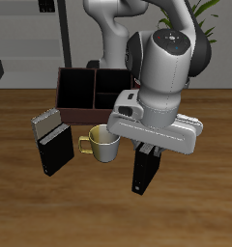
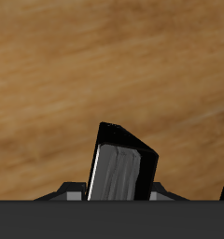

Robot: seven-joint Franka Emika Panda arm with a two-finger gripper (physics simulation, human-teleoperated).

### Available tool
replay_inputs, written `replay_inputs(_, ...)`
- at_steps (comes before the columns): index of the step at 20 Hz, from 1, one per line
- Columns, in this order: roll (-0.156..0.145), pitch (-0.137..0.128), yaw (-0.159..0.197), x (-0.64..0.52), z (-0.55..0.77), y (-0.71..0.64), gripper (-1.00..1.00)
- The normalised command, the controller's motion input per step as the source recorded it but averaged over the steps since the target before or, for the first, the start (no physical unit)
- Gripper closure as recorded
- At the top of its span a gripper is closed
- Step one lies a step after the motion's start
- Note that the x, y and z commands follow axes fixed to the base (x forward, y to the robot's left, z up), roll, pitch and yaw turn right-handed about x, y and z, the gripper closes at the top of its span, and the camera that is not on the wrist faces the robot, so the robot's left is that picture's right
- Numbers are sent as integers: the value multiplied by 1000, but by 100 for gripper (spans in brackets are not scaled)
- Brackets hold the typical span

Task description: Place the red mug into the back desk caddy's right compartment and place the left black book into the back desk caddy's back compartment and place the right black book into the back desk caddy's front compartment

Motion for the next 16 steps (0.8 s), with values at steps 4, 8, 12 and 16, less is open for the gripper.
replay_inputs(4, 43, -41, 173, -344, 781, -305, 100)
replay_inputs(8, -21, -59, 101, -301, 625, -526, 100)
replay_inputs(12, -37, -41, 79, -299, 373, -443, 100)
replay_inputs(16, 70, -40, 73, -560, 392, -243, 100)
